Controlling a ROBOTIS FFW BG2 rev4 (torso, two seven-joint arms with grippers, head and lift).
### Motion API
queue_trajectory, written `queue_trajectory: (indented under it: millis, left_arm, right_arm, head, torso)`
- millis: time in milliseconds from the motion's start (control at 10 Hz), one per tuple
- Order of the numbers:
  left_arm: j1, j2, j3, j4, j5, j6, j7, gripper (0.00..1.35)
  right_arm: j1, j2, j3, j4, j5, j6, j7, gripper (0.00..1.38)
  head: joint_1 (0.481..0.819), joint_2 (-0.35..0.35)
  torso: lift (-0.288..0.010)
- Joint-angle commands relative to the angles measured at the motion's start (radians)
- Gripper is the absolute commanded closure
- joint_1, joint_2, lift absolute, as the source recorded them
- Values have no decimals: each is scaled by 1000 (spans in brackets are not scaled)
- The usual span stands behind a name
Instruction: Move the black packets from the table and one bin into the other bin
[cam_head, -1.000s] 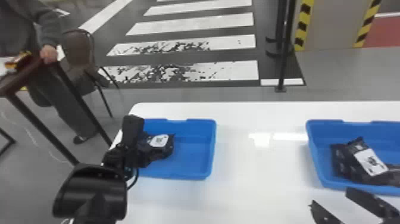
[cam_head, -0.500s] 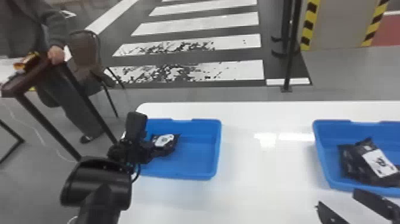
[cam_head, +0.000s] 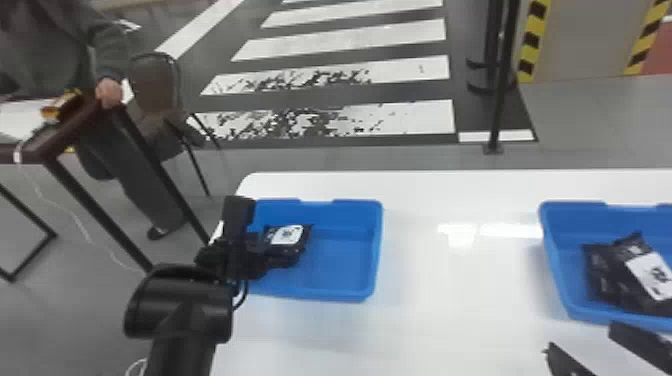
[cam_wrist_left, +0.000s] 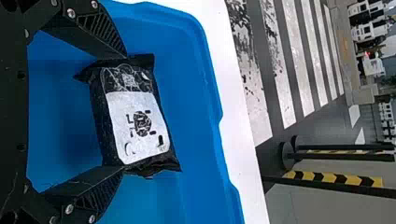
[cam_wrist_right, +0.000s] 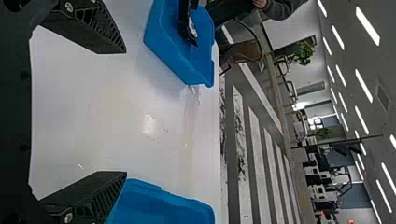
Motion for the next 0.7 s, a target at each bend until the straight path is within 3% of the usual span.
queue_trajectory:
  millis: [0,600]
  left_arm:
    - [-22,-1,0,29,10,-1,5,162]
    - [-54,-7,-22,68,18,2,22,174]
  right_arm:
    - [0,0,0,3,0,0,0,87]
    - [0,0,0,8,0,0,0,87]
  head:
    - [695,273]
    - [695,252]
  torso:
    - [-110]
    - [-110]
